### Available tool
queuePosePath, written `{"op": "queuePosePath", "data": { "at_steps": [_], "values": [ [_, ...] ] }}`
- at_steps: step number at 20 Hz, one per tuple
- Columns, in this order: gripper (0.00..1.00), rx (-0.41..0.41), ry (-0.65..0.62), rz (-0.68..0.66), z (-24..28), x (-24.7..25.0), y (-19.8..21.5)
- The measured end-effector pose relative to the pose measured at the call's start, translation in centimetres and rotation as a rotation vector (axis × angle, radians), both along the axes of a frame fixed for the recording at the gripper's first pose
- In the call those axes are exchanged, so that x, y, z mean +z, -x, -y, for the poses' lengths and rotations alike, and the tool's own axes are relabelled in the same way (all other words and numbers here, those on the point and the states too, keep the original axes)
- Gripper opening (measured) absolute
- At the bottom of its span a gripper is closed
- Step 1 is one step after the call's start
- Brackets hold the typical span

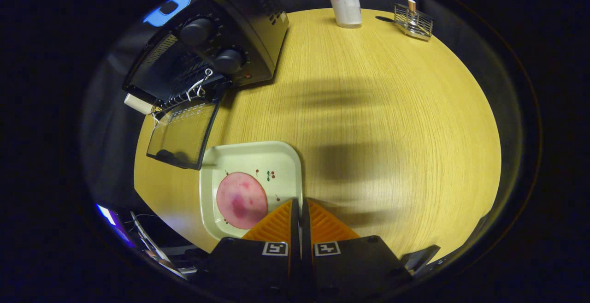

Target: Open the toaster oven, put the food inside, and close the toaster oven door.

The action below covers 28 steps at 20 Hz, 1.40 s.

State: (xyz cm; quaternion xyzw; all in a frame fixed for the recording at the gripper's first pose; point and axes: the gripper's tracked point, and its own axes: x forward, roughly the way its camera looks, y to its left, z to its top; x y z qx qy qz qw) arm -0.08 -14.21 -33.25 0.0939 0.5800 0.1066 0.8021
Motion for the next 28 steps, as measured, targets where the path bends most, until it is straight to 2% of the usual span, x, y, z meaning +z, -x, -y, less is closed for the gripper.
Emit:
{"op": "queuePosePath", "data": {
  "at_steps": [11, 17, 24, 28],
  "values": [
    [0.06, -0.353, -0.064, 0.051, 1.2, 5.4, 5.0],
    [0.06, -0.495, -0.125, 0.11, 0.6, 9.8, 6.4],
    [0.06, -0.658, -0.336, 0.179, -5.0, 15.0, 4.9],
    [0.06, -0.671, -0.398, 0.204, -9.7, 14.9, 2.8]
  ]
}}
